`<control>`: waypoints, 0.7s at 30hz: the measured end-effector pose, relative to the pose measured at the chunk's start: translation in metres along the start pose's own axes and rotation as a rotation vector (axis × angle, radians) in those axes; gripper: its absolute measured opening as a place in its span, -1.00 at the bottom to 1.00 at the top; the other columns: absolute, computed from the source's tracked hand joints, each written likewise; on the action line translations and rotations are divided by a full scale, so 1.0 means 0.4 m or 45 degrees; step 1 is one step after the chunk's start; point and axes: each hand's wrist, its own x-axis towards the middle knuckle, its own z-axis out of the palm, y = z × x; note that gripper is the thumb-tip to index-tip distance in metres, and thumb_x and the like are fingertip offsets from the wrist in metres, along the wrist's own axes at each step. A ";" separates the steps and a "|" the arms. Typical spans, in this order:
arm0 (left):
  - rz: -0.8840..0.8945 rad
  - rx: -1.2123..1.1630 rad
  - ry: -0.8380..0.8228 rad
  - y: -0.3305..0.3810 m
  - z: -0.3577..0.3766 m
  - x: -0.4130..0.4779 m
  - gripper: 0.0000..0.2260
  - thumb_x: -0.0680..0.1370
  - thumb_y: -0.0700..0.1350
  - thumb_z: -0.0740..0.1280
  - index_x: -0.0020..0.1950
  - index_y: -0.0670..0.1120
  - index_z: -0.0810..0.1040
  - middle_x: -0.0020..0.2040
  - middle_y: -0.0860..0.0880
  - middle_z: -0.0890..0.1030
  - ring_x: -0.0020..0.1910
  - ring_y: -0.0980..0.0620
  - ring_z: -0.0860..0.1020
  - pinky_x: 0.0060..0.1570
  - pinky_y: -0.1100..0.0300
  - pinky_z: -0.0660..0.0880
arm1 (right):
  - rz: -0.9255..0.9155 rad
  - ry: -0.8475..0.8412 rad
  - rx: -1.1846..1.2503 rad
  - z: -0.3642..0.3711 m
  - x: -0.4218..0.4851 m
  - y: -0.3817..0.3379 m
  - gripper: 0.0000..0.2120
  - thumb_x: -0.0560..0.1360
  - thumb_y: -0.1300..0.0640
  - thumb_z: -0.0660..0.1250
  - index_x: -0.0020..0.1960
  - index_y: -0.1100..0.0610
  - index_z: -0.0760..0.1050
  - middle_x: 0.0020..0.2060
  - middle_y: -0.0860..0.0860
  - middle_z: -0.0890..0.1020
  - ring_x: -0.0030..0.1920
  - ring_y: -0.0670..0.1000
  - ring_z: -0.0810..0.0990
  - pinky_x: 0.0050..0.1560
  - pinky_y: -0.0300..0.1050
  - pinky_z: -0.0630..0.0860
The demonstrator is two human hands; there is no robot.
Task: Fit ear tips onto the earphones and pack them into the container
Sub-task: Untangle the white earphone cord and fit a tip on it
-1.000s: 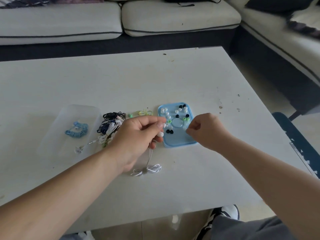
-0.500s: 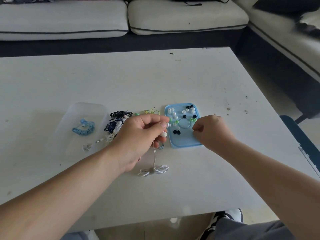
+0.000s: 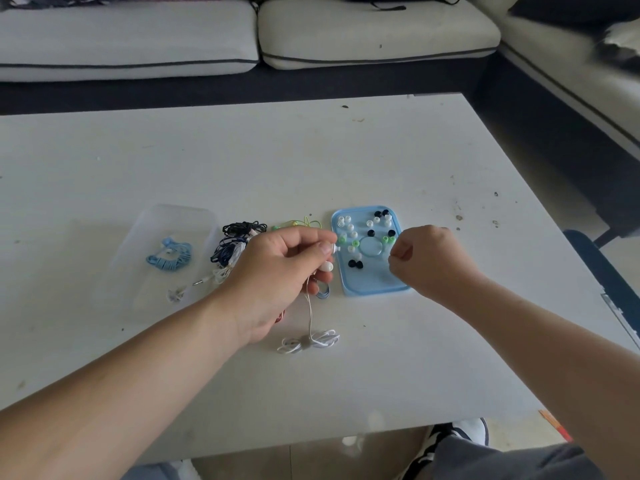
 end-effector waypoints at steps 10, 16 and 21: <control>0.025 -0.027 0.002 0.026 -0.005 -0.004 -0.84 0.62 -0.21 0.40 0.15 -0.04 0.69 -0.14 -0.10 0.72 -0.23 0.06 0.66 -0.20 0.20 0.56 | 0.118 -0.184 0.949 -0.094 -0.078 -0.146 -0.86 0.43 0.35 0.53 -0.06 0.23 0.63 -0.25 0.13 0.75 -0.22 0.14 0.76 -0.04 -0.07 0.68; 0.069 -0.061 -0.007 0.041 -0.008 -0.009 -0.88 0.59 -0.20 0.44 0.10 -0.10 0.72 -0.21 -0.07 0.71 -0.23 0.06 0.67 -0.12 0.15 0.59 | 0.228 -0.374 1.297 -0.076 -0.078 -0.171 -0.83 0.44 0.39 0.52 0.02 0.29 0.69 -0.15 0.21 0.74 -0.19 0.14 0.72 -0.08 -0.11 0.66; 0.095 -0.039 -0.027 0.048 -0.012 -0.012 -0.89 0.59 -0.20 0.43 0.09 -0.09 0.72 -0.15 -0.07 0.74 -0.19 0.07 0.68 -0.12 0.17 0.63 | 0.265 -0.435 1.537 -0.071 -0.072 -0.172 -0.76 0.45 0.41 0.47 0.10 0.42 0.61 -0.11 0.28 0.68 -0.19 0.13 0.70 -0.14 -0.14 0.65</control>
